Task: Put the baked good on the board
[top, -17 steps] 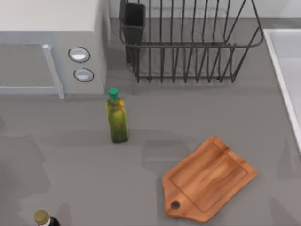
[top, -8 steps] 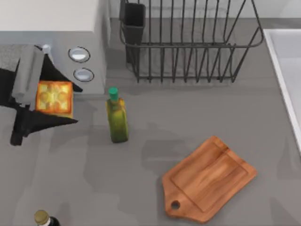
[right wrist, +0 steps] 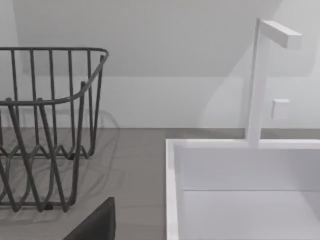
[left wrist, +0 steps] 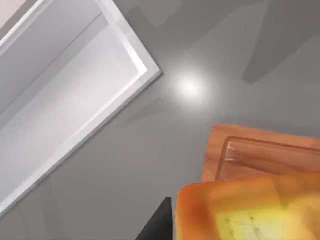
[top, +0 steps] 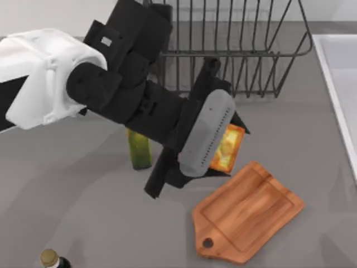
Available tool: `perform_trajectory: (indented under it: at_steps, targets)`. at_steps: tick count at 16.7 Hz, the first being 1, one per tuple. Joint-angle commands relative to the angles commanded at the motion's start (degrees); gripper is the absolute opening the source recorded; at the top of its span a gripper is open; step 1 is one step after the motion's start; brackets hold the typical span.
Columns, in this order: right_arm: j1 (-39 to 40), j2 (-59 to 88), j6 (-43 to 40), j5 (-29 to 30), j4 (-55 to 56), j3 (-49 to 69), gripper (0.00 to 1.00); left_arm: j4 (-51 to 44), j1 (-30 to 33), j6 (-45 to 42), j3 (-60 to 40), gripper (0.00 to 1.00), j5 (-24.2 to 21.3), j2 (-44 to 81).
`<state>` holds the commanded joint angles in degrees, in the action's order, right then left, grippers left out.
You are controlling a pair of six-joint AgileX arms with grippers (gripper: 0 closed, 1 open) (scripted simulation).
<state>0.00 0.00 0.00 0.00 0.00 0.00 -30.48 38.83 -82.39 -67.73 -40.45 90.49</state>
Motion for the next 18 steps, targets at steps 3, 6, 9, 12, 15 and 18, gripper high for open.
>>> perform_trajectory:
  at_steps: [3, 6, 9, 12, 15, 18]
  targets:
    - [0.0, 0.0, 0.0, 0.0, 0.0, 0.0, 1.0, 9.93, 12.73, 13.38, 0.63, 0.0, 12.51, 0.43]
    - [0.0, 0.0, 0.0, 0.0, 0.0, 0.0, 1.0, 19.69, 22.91, 29.17, 2.14, 0.0, 27.03, 3.33]
    - [0.0, 0.0, 0.0, 0.0, 0.0, 0.0, 1.0, 28.92, 30.24, 46.29, 4.57, 0.0, 42.9, 8.11]
    - [0.0, 0.0, 0.0, 0.0, 0.0, 0.0, 1.0, 37.34, 35.09, 65.76, 7.39, 0.0, 59.08, 13.82]
    - [0.0, 0.0, 0.0, 0.0, 0.0, 0.0, 1.0, 44.62, 37.91, 85.69, 10.33, 0.0, 74.35, 19.36]
    - [0.0, 0.0, 0.0, 0.0, 0.0, 0.0, 1.0, 50.53, 39.39, 102.34, 13.08, 0.0, 87.59, 23.95]
